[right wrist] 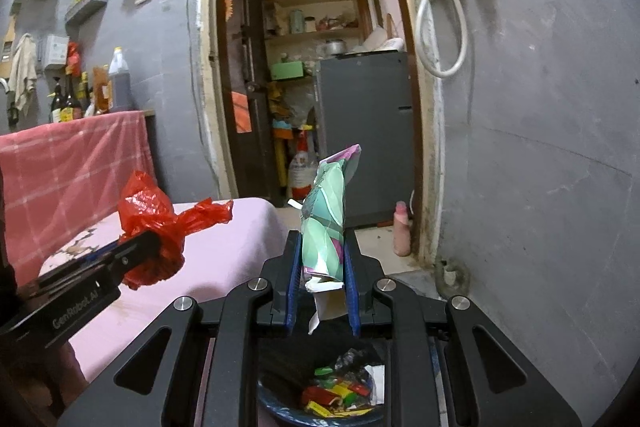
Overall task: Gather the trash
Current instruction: 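Lift the red bag and green wrapper and carry them over the bin, then open both grippers over the bin to drop the bag and wrapper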
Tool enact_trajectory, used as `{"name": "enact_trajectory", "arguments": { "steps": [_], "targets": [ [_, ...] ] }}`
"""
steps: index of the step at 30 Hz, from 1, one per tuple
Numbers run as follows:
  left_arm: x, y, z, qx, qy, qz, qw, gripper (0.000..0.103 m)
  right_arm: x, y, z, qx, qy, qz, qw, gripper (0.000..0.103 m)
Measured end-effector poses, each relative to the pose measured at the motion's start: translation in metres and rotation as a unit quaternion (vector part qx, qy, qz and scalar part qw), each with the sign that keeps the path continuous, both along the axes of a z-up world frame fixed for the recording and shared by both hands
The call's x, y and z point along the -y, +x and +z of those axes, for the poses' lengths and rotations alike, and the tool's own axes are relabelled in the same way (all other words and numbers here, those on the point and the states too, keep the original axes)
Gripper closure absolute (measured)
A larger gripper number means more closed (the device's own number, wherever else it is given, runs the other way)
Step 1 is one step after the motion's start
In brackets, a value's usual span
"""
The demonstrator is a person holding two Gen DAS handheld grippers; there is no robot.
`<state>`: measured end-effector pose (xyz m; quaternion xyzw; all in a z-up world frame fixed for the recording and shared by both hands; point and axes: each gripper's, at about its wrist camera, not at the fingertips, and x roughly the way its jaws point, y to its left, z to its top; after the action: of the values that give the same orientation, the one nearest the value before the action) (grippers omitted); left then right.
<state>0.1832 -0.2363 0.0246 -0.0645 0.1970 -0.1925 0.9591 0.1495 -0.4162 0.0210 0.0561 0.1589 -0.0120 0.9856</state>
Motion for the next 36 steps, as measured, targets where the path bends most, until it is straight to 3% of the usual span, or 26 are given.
{"name": "enact_trajectory", "arguments": {
  "steps": [17, 36],
  "targets": [
    [0.042, 0.003, -0.038, -0.048, 0.035, -0.005, 0.9982, 0.082, 0.034, -0.003, -0.037, -0.043, 0.024, -0.014, 0.999, 0.085],
    [0.051, 0.012, -0.058, -0.093, 0.058, 0.002, 0.994, 0.082, 0.038, 0.009, -0.059, -0.086, 0.032, -0.011, 0.996, 0.084]
  ]
}}
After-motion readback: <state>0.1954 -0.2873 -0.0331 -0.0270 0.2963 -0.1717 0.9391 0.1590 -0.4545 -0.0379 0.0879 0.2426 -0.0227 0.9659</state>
